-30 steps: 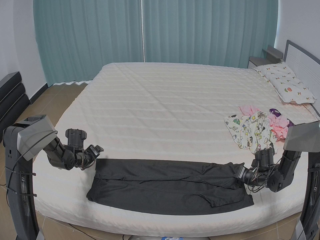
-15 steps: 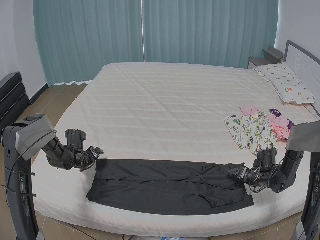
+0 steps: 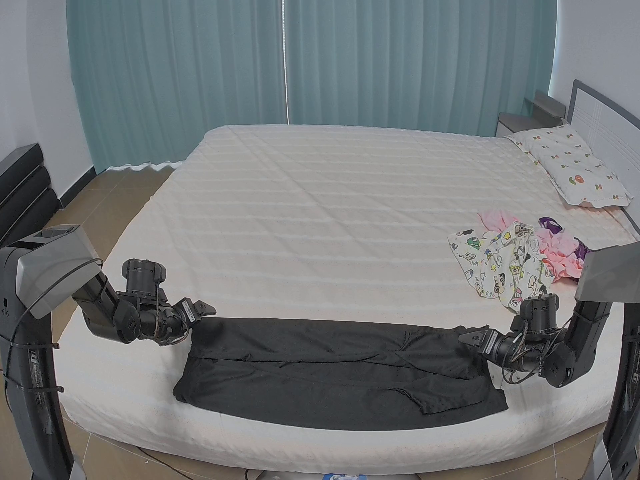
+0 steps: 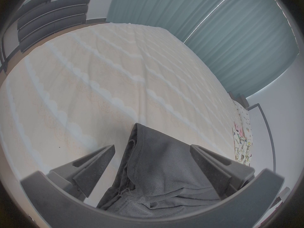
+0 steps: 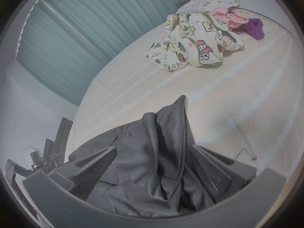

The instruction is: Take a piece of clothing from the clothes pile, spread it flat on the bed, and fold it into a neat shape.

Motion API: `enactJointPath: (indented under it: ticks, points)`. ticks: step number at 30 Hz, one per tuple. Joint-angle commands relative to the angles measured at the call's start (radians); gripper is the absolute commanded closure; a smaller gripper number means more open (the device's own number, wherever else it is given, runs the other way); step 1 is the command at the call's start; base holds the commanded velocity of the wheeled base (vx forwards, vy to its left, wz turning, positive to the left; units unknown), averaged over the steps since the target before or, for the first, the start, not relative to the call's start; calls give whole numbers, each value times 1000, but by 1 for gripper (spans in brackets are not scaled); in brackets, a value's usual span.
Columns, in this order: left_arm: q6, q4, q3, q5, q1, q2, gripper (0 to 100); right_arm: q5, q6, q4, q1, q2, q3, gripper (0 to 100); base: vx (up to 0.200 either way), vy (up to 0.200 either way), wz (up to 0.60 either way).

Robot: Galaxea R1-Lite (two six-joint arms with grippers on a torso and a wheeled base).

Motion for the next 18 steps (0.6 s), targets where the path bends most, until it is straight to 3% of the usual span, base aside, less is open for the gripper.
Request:
enactJointPath:
  ticks: [1,3,9,18]
  points:
    - [15,-2,-8,-1,-5,21,100,2,-1,0,1,3,0,0,0,0,0]
    - [51,-10,-22,8,-5,55,100,2,-1,1,1,5,0,0,0,0,0]
    - [43,-11,-42,24,5,58,100,0,-1,0,-1,3,0,0,0,0,0]
    - [-57,-14,-106,70,20,58,100,0,1,0,1,2,0,0,0,0,0]
